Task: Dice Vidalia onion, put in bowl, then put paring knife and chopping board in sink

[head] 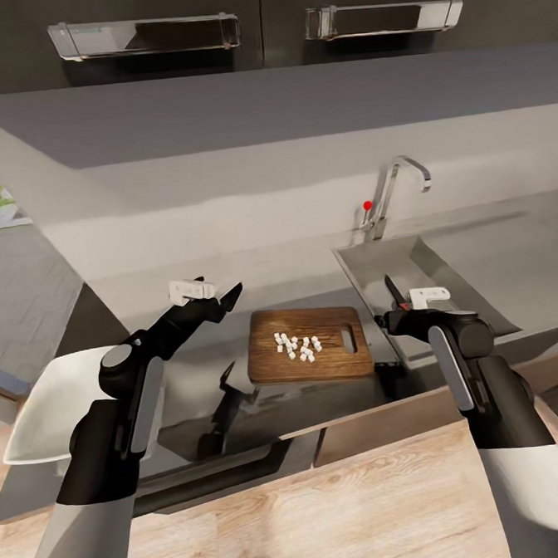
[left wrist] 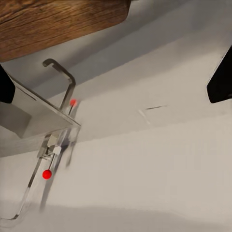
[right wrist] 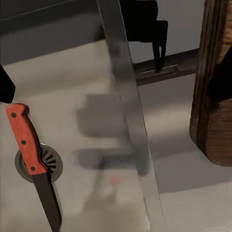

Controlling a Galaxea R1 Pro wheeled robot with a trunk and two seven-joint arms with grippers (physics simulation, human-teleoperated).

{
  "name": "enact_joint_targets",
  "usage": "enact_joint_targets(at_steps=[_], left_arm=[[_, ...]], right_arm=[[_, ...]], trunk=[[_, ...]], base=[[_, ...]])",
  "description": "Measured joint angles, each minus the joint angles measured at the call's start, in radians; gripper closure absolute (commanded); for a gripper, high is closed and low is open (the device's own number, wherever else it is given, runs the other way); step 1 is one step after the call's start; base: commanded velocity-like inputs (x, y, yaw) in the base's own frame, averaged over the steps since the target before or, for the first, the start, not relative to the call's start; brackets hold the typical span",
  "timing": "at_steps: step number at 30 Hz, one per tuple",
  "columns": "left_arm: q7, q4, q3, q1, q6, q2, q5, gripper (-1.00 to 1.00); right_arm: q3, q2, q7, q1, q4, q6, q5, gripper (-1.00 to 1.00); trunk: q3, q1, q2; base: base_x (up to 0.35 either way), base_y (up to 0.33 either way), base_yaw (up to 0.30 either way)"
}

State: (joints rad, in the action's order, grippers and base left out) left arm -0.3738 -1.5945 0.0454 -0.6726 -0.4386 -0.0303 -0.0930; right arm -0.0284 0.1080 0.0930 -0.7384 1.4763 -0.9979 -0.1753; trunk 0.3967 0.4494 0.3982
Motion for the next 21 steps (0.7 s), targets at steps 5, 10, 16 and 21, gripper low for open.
enact_joint_targets(at_steps=[5, 10, 16, 21], left_arm=[[0.0, 0.0, 0.0, 0.0, 0.0, 0.0, 0.0, -1.0], [0.0, 0.0, 0.0, 0.0, 0.0, 0.0, 0.0, -1.0], [0.0, 0.0, 0.0, 0.0, 0.0, 0.0, 0.0, -1.0], [0.0, 0.0, 0.0, 0.0, 0.0, 0.0, 0.0, -1.0]], right_arm=[[0.0, 0.0, 0.0, 0.0, 0.0, 0.0, 0.0, -1.0], [0.0, 0.0, 0.0, 0.0, 0.0, 0.0, -0.001, -1.0], [0.0, 0.0, -0.001, 0.0, 0.0, 0.0, -0.001, -1.0], [0.0, 0.0, 0.0, 0.0, 0.001, 0.0, -0.001, -1.0]], trunk=[[0.0, 0.0, 0.0], [0.0, 0.0, 0.0], [0.0, 0.0, 0.0], [0.0, 0.0, 0.0]], base=[[0.0, 0.049, 0.0], [0.0, 0.008, 0.0], [0.0, 0.06, 0.0], [0.0, 0.105, 0.0]])
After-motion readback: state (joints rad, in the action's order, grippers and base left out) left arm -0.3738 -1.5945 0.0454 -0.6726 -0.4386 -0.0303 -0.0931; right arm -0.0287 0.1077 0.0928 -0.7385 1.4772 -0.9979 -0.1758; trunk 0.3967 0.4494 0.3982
